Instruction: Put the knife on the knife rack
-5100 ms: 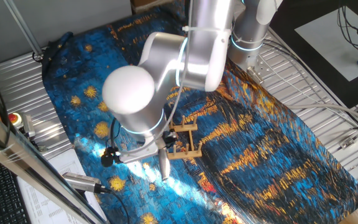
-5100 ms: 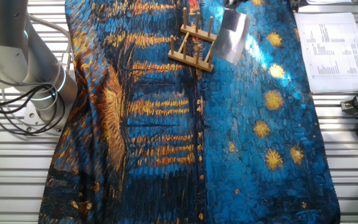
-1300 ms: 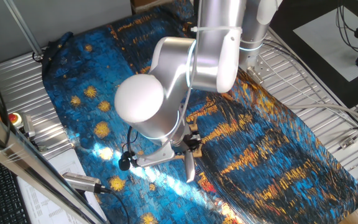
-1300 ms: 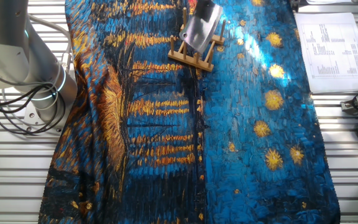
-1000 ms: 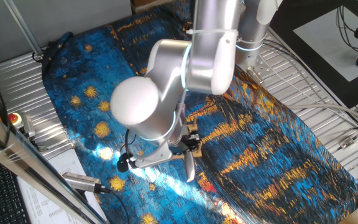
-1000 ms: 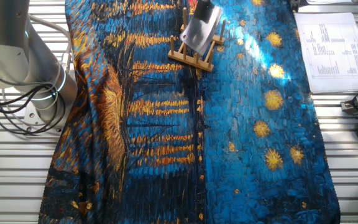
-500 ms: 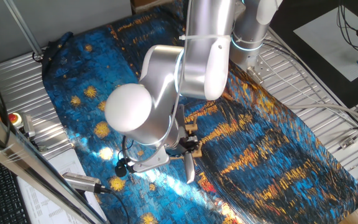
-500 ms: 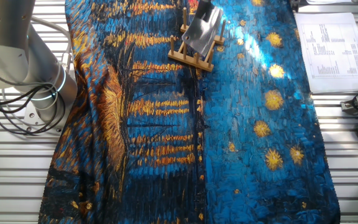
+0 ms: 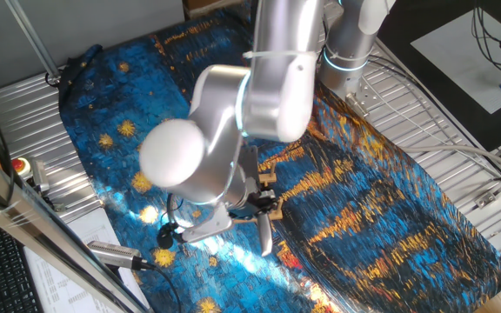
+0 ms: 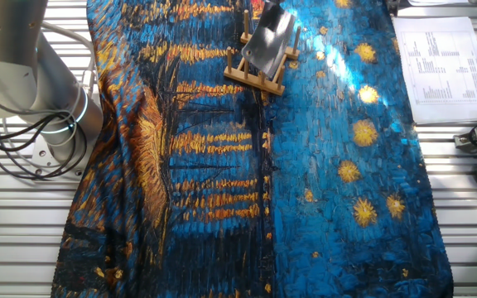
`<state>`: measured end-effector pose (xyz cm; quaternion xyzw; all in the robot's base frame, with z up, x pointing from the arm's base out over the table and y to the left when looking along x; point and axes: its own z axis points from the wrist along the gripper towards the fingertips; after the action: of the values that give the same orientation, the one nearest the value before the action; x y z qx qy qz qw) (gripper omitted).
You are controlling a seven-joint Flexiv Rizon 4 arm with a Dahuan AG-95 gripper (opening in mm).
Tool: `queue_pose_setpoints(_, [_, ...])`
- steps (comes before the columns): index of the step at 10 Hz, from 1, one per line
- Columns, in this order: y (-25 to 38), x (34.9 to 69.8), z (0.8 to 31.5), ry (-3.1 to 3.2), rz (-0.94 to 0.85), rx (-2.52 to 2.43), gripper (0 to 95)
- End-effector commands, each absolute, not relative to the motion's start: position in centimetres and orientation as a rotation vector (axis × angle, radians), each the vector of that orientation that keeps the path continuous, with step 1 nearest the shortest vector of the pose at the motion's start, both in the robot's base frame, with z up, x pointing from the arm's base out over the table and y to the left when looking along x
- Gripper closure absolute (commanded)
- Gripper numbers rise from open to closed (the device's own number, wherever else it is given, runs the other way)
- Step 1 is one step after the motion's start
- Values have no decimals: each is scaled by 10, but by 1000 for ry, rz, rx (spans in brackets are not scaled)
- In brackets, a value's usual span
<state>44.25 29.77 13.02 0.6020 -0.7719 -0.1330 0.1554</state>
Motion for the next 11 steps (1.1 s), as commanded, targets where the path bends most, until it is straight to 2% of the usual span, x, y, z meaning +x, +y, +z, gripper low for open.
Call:
queue_pose_setpoints(1, [297, 443, 129, -2189, -403, 1732, 950])
queue_pose_setpoints(11, [297, 443, 124, -2202, -438, 1729, 950])
